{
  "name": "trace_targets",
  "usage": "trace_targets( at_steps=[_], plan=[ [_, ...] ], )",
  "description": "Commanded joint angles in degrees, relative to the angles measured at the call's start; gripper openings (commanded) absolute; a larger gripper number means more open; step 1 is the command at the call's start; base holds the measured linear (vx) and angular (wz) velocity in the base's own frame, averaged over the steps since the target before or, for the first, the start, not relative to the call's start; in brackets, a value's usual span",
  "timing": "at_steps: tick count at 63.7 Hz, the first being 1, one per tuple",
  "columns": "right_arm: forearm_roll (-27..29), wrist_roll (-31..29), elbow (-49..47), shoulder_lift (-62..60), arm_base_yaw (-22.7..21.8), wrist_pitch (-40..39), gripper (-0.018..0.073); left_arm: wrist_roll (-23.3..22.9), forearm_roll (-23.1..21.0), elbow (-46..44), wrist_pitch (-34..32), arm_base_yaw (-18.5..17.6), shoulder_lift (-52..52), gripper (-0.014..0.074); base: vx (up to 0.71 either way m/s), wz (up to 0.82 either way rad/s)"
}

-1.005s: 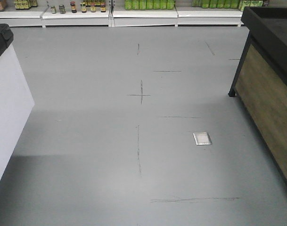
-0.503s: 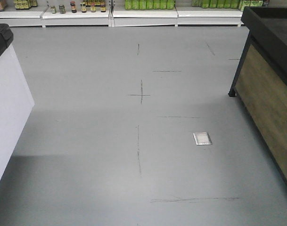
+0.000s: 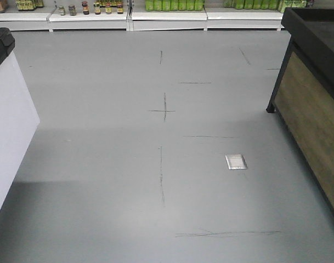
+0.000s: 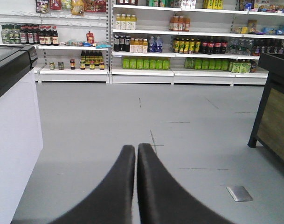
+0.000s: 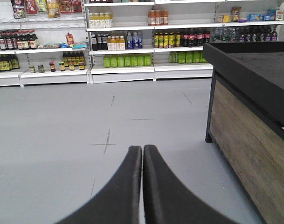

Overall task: Pick three apples into basket with both arms
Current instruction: 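Drive the base forward along the aisle toward the fruit tables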

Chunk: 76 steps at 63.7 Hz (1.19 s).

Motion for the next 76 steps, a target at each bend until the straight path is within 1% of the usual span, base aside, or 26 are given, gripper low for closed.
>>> trace_targets(
  at_steps=[1,46,76],
  plan=[
    [0.0,-0.1,0.7,-0.8,-0.3,-4.5,-0.0008,-0.1,-0.4,0.3,-4.5,-0.2,-0.9,-0.0006,0.04,0.01],
    [0.0,-0.1,0.7,-0.8,-0.3,-4.5,-0.0008,-0.1,-0.4,0.3,-4.5,-0.2,-0.9,-0.0006,0.1,-0.02],
    [0.0,-0.1,0.7,-0.8,-0.3,-4.5,-0.0008,-0.1,-0.4,0.3,-4.5,-0.2,-0.9,-0.0006,0.14,0.1]
  ],
)
